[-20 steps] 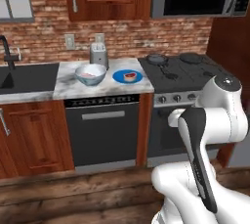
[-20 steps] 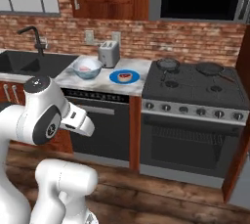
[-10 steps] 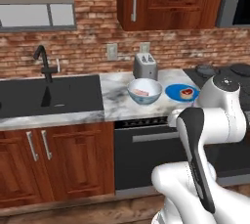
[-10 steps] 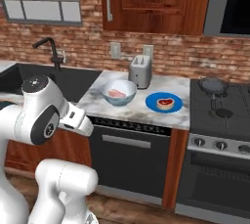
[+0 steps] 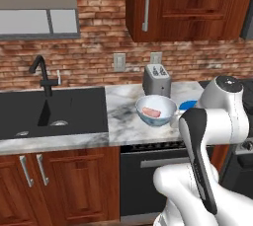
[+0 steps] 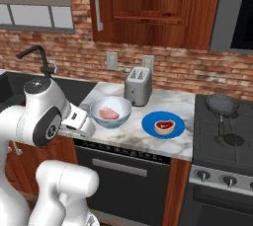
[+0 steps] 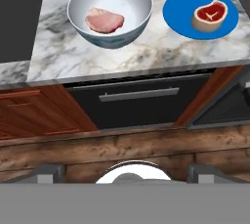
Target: Place one of the steaks on the plate and the other in the bowl. Then place the bowl in the fridge.
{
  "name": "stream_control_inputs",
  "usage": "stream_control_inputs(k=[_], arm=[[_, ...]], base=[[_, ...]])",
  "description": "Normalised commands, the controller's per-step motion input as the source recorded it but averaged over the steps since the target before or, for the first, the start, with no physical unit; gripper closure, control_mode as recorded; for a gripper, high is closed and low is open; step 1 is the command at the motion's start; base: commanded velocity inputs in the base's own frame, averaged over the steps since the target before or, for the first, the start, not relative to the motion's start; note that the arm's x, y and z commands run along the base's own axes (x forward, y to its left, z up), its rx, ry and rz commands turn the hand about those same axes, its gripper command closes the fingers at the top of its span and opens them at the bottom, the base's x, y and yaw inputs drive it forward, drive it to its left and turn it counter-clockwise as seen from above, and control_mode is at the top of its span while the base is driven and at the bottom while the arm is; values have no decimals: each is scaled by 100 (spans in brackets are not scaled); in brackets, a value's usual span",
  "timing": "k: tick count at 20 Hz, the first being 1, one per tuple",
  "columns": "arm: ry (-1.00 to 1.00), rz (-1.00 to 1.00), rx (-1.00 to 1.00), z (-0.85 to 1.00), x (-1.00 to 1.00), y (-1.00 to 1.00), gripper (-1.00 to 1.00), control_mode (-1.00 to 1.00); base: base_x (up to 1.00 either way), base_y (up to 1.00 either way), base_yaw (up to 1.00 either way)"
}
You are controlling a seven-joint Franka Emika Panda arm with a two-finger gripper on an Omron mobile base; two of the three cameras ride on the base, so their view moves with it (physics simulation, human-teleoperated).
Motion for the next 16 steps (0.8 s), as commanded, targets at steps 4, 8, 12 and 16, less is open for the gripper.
stream_control_inputs(k=[4, 8, 12, 16], arm=[[0, 0, 0, 0, 0, 0, -100, 100], [0, 0, 0, 0, 0, 0, -100, 100], [0, 0, 0, 0, 0, 0, -100, 100], [0, 0, 0, 0, 0, 0, -100, 100]], base=[[-1, -1, -6], [10, 2, -20], [19, 26, -22], [54, 30, -6]])
